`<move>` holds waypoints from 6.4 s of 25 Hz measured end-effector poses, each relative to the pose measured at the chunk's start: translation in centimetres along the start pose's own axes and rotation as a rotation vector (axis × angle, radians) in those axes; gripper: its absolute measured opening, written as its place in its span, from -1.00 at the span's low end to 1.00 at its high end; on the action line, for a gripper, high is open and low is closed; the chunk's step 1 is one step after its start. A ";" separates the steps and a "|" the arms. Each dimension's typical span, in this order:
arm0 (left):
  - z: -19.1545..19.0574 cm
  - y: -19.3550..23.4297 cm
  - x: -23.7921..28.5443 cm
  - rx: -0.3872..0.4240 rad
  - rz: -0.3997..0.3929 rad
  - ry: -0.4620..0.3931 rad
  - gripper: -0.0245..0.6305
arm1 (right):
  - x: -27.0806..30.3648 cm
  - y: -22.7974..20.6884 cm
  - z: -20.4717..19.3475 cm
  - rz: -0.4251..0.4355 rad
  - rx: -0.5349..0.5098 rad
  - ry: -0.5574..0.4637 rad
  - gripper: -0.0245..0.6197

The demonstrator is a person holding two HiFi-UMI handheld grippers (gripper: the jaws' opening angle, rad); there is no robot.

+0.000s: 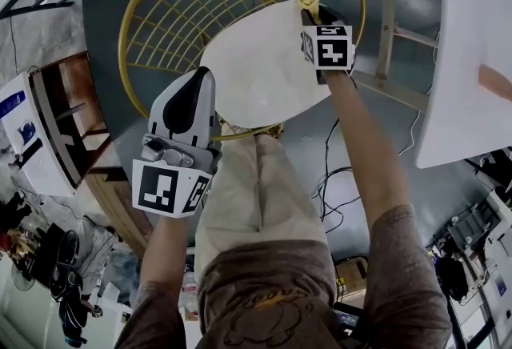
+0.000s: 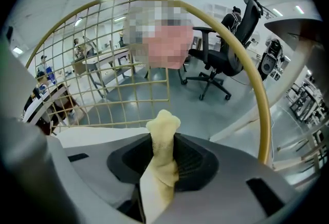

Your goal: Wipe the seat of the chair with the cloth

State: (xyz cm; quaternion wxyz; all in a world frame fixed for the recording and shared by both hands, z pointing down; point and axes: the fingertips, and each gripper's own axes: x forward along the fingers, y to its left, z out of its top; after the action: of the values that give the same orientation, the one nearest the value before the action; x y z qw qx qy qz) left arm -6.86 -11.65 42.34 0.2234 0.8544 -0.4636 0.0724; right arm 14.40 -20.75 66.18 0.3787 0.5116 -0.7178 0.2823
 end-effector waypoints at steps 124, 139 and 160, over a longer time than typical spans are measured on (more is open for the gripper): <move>-2.7 3.0 -12.0 -0.079 0.176 -0.083 -0.92 | -5.2 24.6 -12.1 0.348 -0.107 0.234 -0.51; -3.4 2.6 -11.1 -0.106 0.170 -0.063 -0.92 | -9.0 31.7 -11.7 0.673 -0.041 0.228 -0.52; -3.4 -1.0 -9.3 -0.077 0.085 -0.041 -0.92 | -13.5 6.2 -12.4 0.255 0.014 0.120 -0.52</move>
State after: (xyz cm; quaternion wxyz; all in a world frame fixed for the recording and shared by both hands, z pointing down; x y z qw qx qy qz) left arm -10.95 -2.55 41.91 0.2432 0.8259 -0.5065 0.0466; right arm 14.23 -1.94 61.69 0.3784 0.4010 -0.7509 0.3635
